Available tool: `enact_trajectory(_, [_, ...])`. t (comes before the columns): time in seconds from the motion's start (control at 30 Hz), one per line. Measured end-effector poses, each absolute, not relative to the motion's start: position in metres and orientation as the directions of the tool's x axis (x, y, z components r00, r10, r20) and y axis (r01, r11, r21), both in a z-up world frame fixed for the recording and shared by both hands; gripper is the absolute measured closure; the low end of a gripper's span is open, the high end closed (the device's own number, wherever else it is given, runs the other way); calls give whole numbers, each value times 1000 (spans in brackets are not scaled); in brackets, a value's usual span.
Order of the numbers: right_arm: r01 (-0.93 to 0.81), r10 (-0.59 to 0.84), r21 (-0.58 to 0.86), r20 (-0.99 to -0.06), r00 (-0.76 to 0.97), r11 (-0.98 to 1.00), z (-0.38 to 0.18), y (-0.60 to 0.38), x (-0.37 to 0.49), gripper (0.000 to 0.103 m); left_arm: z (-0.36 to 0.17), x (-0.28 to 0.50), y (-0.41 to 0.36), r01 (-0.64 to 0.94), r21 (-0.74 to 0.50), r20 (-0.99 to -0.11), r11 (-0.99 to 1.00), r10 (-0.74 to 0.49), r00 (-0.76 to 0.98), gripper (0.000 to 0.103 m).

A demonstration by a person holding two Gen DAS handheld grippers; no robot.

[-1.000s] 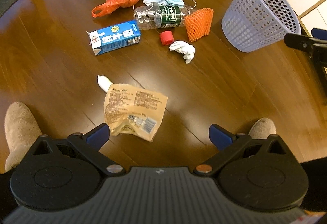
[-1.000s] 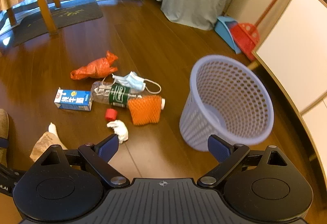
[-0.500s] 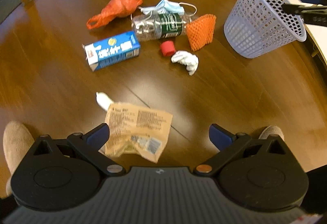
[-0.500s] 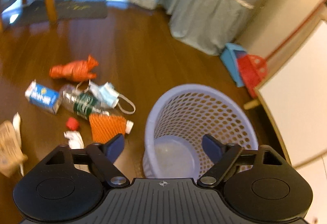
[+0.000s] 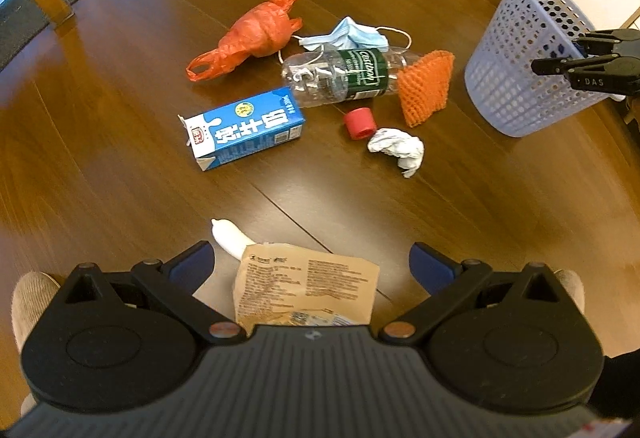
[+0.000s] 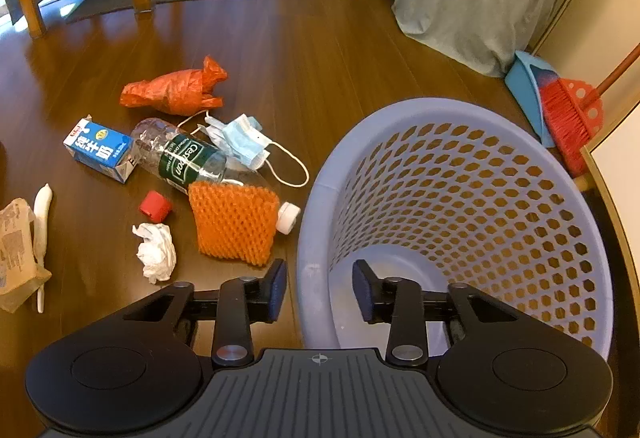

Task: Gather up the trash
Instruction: 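Grasp the tan snack wrapper with the left tool while the right tool grips the wastebasket rim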

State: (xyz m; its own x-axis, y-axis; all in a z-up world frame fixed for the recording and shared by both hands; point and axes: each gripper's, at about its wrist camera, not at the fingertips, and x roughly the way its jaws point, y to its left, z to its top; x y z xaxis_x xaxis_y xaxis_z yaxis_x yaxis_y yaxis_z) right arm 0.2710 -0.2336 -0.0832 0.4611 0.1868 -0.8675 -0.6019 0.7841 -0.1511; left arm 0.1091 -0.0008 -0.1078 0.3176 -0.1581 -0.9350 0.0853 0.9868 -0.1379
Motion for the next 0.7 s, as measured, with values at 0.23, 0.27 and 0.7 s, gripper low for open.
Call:
enact_trajectory(0.23, [-617,198,-149,-867,458,773,-87,-230,278,88,-114,111,3,70,-148,-936,987,-162,312,1])
enact_trajectory(0.27, [-616,201,-145,-867,456,774,-87,-230,279,91,-114,111,3,70,-148,-936,986,-163,311,1])
enact_trajectory(0.7, [-687,55,-403,-839,541,605,-102,-203,257,100,-113,105,5,153,-138,-933,979,-180,312,1])
